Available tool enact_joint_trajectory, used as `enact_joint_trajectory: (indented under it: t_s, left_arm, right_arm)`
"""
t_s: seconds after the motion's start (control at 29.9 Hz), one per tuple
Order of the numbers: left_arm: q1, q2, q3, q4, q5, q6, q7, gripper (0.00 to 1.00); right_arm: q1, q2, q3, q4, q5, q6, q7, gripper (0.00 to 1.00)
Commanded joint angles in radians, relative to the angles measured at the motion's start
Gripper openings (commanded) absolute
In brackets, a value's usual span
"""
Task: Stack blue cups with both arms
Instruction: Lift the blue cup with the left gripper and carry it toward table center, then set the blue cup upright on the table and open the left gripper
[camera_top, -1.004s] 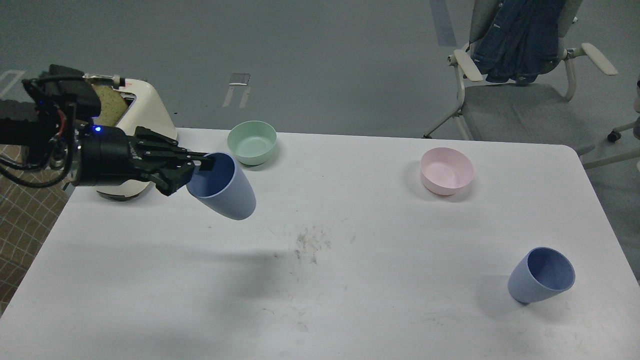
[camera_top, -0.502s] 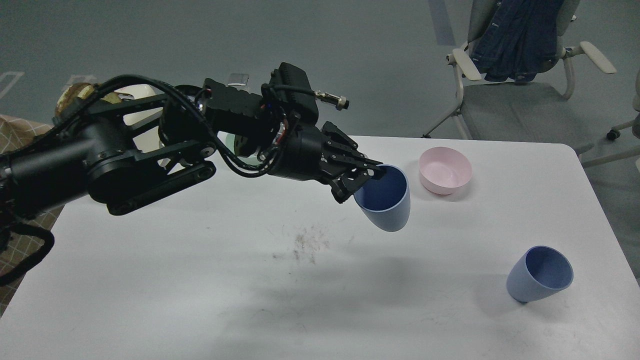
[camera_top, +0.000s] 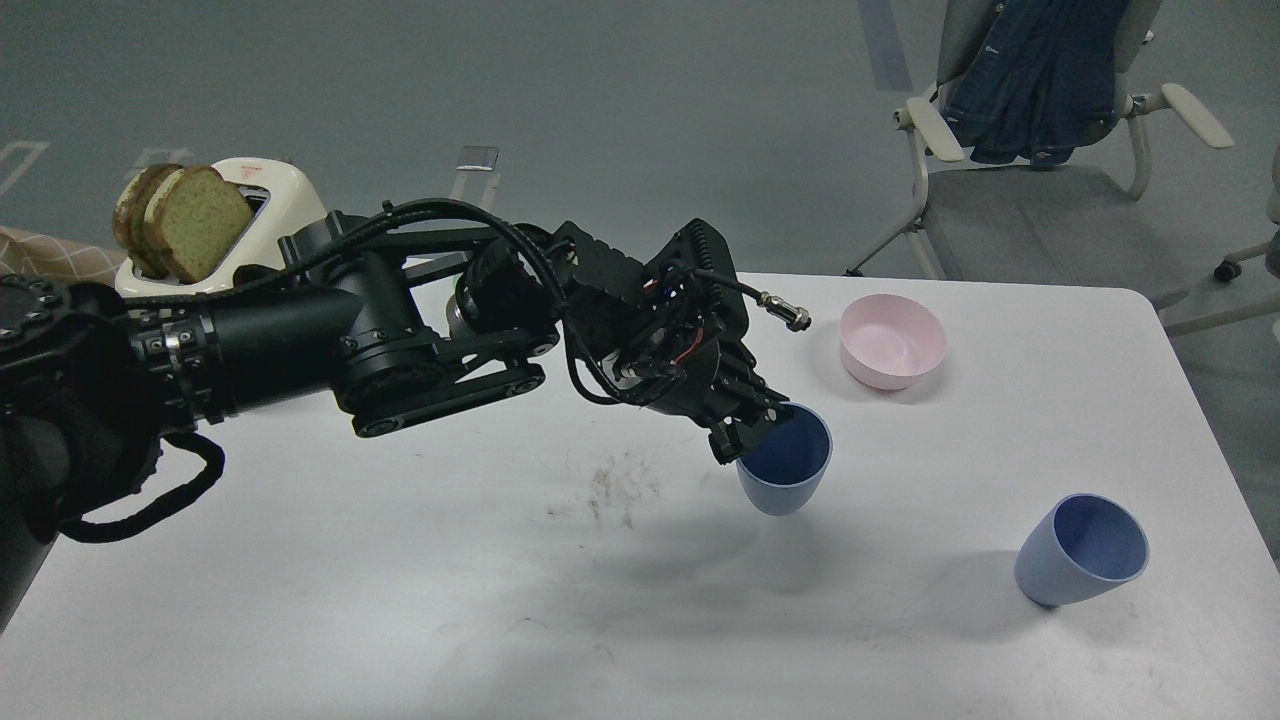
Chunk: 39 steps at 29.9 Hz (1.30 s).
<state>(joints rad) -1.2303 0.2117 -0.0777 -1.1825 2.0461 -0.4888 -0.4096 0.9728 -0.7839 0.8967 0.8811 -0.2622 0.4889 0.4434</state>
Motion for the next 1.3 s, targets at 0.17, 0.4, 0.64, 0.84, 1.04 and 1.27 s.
enact_joint_trajectory:
  t_s: [0.17,0.4,0.64,0.84,1.04,1.27]
  left_arm:
    - [-0.001,-0.023,0.042,0.032,0.002,0.0,0.002,0.0]
    - [0.002,-0.028,0.075,0.038,0.002,0.0,0.0,0.0]
    - [0.005,-0.041,0.079,0.038,0.002,0.0,0.0,0.0]
    - [0.015,-0.04,0.081,0.038,0.0,0.0,0.002,0.0]
    - [0.028,-0.04,0.082,0.038,0.0,0.0,0.002,0.0]
    - [0.028,-0.038,0.082,0.038,-0.004,0.0,0.002,0.28]
  right_arm:
    - [0.026,-0.014,-0.038,0.024,0.0,0.0,0.001,1.0]
    - [0.014,-0.032,-0.039,0.033,0.0,0.0,0.001,1.0]
    - [0.0,-0.04,-0.039,0.035,0.0,0.0,0.001,1.0]
    - [-0.011,-0.074,-0.039,0.071,0.0,0.0,0.003,1.0]
    - [-0.031,-0.075,-0.038,0.075,0.0,0.0,0.004,1.0]
    - [-0.037,-0.083,-0.036,0.073,0.0,0.0,0.006,1.0]
